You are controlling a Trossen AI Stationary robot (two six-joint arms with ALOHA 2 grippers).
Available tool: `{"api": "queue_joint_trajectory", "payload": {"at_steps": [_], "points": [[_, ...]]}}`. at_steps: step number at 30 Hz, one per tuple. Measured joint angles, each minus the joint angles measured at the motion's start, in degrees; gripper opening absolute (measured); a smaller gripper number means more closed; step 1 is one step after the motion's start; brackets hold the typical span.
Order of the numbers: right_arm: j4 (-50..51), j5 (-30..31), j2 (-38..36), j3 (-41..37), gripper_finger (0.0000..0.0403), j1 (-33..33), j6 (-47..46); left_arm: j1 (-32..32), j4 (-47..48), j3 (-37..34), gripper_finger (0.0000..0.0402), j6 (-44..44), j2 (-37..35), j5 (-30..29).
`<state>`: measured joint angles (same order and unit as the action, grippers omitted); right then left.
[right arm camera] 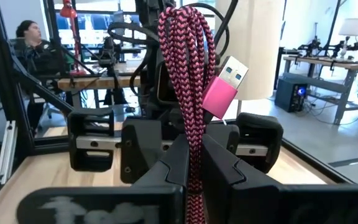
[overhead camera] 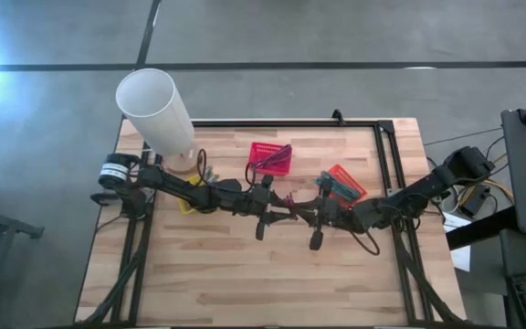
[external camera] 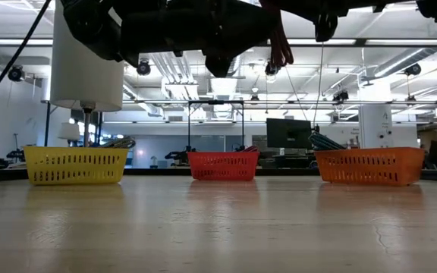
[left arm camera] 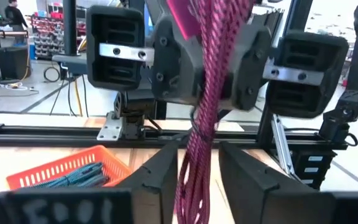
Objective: Pick & Place USB Port
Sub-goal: Put the pink charger cable into the red bin
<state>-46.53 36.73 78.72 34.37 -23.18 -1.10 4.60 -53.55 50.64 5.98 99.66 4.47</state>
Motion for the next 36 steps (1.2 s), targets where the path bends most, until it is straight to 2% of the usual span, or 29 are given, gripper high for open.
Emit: {"api": "queue_joint_trajectory", "payload": {"at_steps": [9,16,23,26,29,31,36], "points": [[0.0,0.0,0.0,0.0,0.0033,0.0,0.3,0.0,0.1,0.3,0.0013,-1.5,0.1,0.0],[0.1,-0.2,0.0,0.0,0.0092,0.0,1.3,0.0,2.2,0.1,0.0022,-1.4,0.1,0.0],[1.1,1.8,-1.2,-0.1,0.0143,-0.6,4.1,-0.2,6.1,0.0,0.0007,-0.5,-0.4,-1.7],[3.8,4.4,-2.8,-0.1,0.0157,-1.0,4.1,-1.1,10.2,0.0,0.0009,1.5,-1.6,-2.2],[7.5,7.4,-5.6,0.2,0.0167,-1.5,2.2,-2.4,19.9,-0.2,0.0012,3.4,-2.8,-2.5],[12.1,8.4,-6.9,0.1,0.0172,-1.8,0.7,-3.1,26.3,0.5,0.0011,3.6,-4.5,-4.9],[21.6,8.5,-11.0,0.0,0.0180,-1.8,-3.1,-5.3,36.6,3.7,0.0010,1.1,-6.1,-15.4]]}}
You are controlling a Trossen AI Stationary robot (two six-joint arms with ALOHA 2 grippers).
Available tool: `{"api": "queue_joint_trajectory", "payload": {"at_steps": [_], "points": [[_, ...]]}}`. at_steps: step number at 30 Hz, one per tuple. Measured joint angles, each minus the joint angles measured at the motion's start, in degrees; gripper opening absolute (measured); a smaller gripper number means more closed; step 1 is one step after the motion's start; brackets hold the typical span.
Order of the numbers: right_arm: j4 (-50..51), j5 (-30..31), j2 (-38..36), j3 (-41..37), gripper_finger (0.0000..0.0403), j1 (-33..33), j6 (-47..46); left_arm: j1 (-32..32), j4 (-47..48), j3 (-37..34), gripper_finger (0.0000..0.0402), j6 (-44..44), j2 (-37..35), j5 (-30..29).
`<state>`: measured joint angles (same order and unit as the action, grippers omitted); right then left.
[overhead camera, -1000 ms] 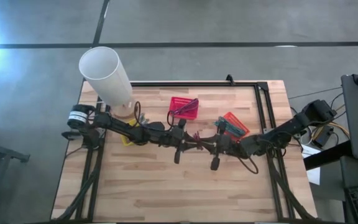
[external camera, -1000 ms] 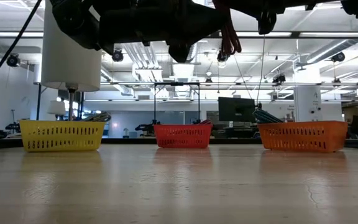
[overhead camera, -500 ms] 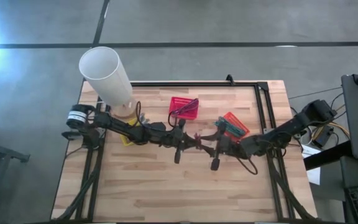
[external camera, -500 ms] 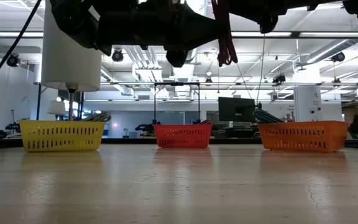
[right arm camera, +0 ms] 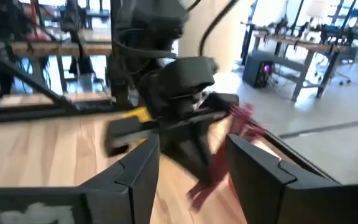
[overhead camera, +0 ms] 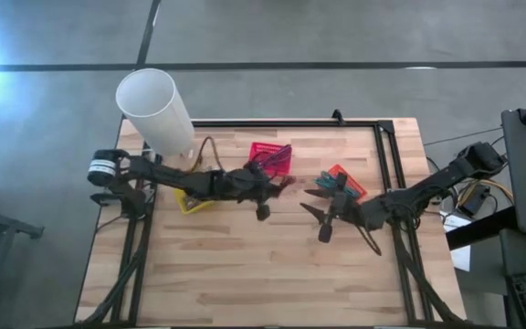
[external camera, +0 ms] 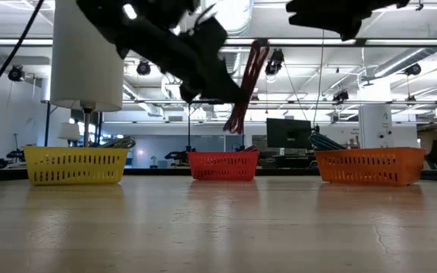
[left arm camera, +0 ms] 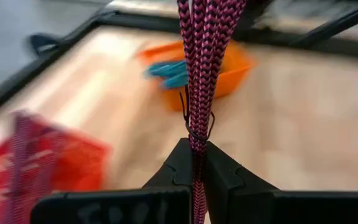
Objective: Pick & Place USB Port
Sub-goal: Put the pink charger cable into the red bin
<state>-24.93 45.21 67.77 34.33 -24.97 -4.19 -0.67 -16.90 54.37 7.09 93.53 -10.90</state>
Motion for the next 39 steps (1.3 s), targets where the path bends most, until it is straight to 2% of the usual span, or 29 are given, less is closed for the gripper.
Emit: {"api": "queue_joint_trajectory", "payload": {"at_steps": [4,7,10,14,21,25,34,39], "points": [[2.6,0.0,-1.3,-0.3,0.0179,0.0,-0.1,-3.4,6.4,4.8,0.0010,-3.5,0.3,-5.0],[2.0,0.0,-2.3,0.0,0.0178,0.0,-0.2,-7.1,13.1,7.9,0.0010,-3.6,0.5,-6.1],[2.5,-0.1,-2.3,-0.1,0.0180,0.0,0.0,-10.1,15.6,8.5,0.0012,-3.9,1.6,-6.6],[2.4,-0.1,-2.4,-0.1,0.0180,0.0,0.3,-13.0,14.7,8.4,0.0011,-4.0,1.9,-6.9],[2.4,-0.2,-2.4,-0.2,0.0180,0.0,0.3,-14.5,14.1,8.4,0.0012,-6.4,7.0,-7.1],[2.4,-0.2,-2.4,-0.2,0.0179,0.0,0.3,-15.1,14.9,8.3,0.0012,-8.9,9.5,-9.8],[2.4,-0.2,-2.4,-0.2,0.0176,0.1,0.3,-15.7,14.9,8.5,0.0016,-10.5,9.3,-16.0],[2.4,-0.2,-2.4,-0.2,0.0176,0.1,0.3,-16.2,15.4,8.3,0.0015,-11.3,9.7,-16.0]]}}
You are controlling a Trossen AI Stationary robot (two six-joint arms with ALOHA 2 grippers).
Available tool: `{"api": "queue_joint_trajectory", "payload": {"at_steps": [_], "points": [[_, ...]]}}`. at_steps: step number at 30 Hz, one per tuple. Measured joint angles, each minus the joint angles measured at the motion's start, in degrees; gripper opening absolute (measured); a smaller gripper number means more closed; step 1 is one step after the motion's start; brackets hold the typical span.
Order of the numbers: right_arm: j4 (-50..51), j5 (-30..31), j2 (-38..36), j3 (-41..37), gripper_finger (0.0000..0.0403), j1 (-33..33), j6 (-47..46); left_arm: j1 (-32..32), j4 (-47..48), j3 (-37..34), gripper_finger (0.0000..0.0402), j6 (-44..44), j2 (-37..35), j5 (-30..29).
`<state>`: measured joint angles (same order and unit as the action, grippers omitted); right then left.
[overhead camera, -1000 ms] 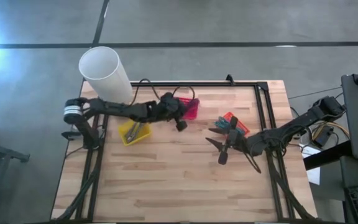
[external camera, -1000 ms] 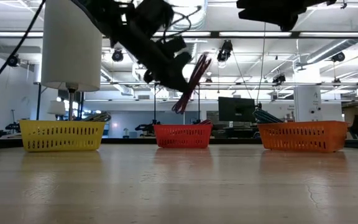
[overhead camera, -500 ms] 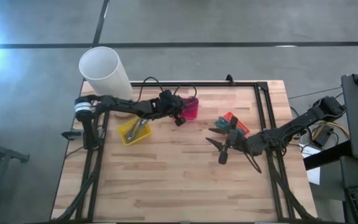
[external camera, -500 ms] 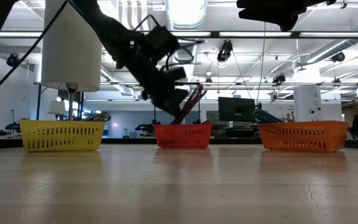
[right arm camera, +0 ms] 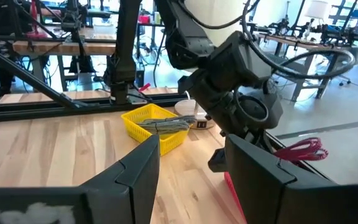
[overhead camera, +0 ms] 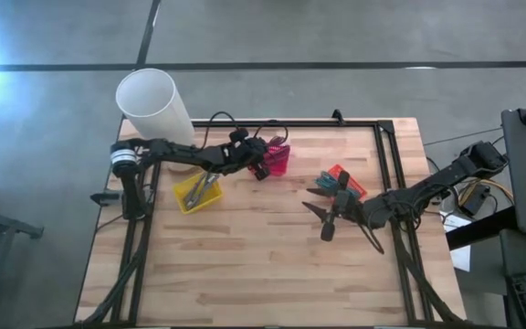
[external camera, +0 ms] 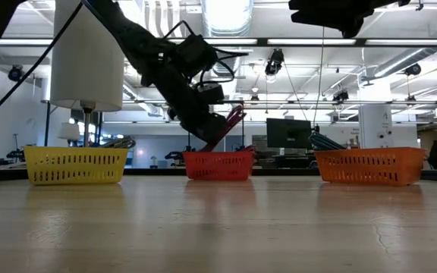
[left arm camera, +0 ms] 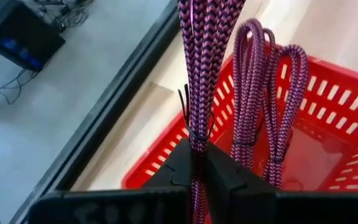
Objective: Pick & Place USB Port
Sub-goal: Put the pink charger cable into the red bin, then return to Home Position
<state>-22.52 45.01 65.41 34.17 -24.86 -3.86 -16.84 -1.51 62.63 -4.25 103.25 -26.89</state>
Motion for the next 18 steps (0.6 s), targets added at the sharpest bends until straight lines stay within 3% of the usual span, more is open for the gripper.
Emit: {"api": "queue_joint_trajectory", "payload": {"at_steps": [18], "points": [[0.0,0.0,0.0,0.0,0.0176,0.0,0.0,0.0,-0.4,0.0,0.0102,1.2,0.9,0.3]]}}
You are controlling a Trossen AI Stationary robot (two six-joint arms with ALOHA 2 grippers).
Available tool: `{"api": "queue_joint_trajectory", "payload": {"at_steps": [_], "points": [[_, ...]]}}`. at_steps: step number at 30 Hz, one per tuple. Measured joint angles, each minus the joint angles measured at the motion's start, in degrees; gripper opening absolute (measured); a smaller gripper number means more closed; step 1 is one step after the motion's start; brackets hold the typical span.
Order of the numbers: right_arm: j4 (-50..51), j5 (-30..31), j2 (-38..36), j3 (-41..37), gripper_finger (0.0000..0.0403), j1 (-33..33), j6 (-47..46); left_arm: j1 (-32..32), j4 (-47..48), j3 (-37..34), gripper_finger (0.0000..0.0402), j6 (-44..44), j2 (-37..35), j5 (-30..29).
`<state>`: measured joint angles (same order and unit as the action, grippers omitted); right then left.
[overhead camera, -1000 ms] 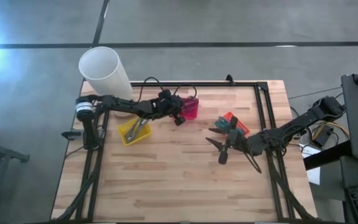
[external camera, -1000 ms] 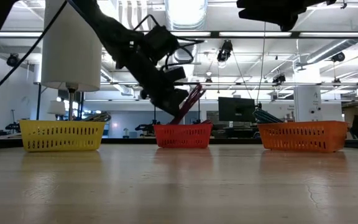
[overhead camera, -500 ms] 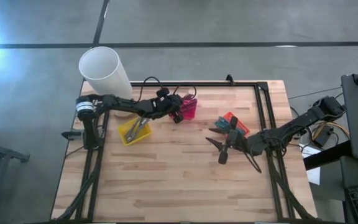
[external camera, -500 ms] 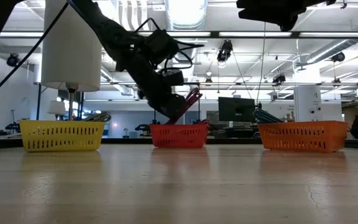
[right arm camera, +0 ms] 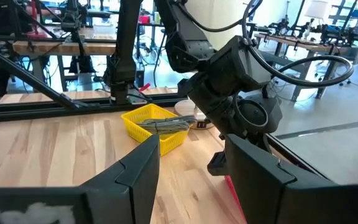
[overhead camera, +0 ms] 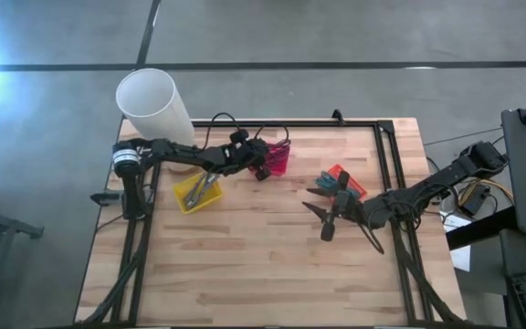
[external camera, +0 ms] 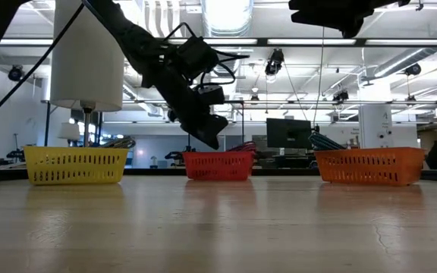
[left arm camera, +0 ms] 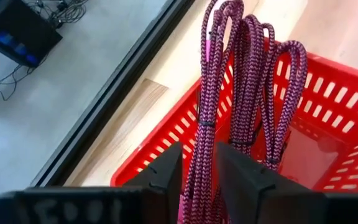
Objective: Pick & Place USB Port
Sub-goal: Return to Home Position
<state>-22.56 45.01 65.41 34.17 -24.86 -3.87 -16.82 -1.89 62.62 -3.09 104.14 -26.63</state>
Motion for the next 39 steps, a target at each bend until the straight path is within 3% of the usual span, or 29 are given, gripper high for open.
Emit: {"api": "queue_joint_trajectory", "payload": {"at_steps": [8,12,18,22,28,31,34,39], "points": [[0.2,0.0,-1.5,0.0,0.0176,-0.6,2.4,2.1,4.4,2.6,0.0119,2.2,-2.4,0.1],[5.0,0.0,-6.0,0.0,0.0176,-2.0,1.7,4.3,9.5,3.8,0.0098,4.5,-9.0,0.0],[20.1,0.0,-15.7,-1.0,0.0176,-2.4,-5.7,9.9,13.3,2.4,0.0054,4.7,-21.2,0.0],[26.6,-3.1,-20.4,-4.3,0.0176,-2.4,-9.2,15.5,9.4,-4.3,0.0036,4.6,-29.1,-0.1],[26.3,-16.2,-25.3,-9.7,0.0176,-2.4,-7.2,24.3,-4.9,-20.4,0.0033,2.6,-39.1,0.1],[24.1,-16.9,-27.3,-12.0,0.0176,-2.4,-6.5,27.6,-13.1,-28.7,0.0031,2.6,-43.7,0.2],[21.5,-18.1,-29.6,-14.2,0.0176,-2.4,-6.1,29.4,-19.2,-35.4,0.0030,1.8,-48.7,0.3],[16.8,-27.2,-34.6,-17.6,0.0176,-2.4,-0.3,29.5,-21.8,-43.7,0.0030,2.5,-57.2,0.2]]}}
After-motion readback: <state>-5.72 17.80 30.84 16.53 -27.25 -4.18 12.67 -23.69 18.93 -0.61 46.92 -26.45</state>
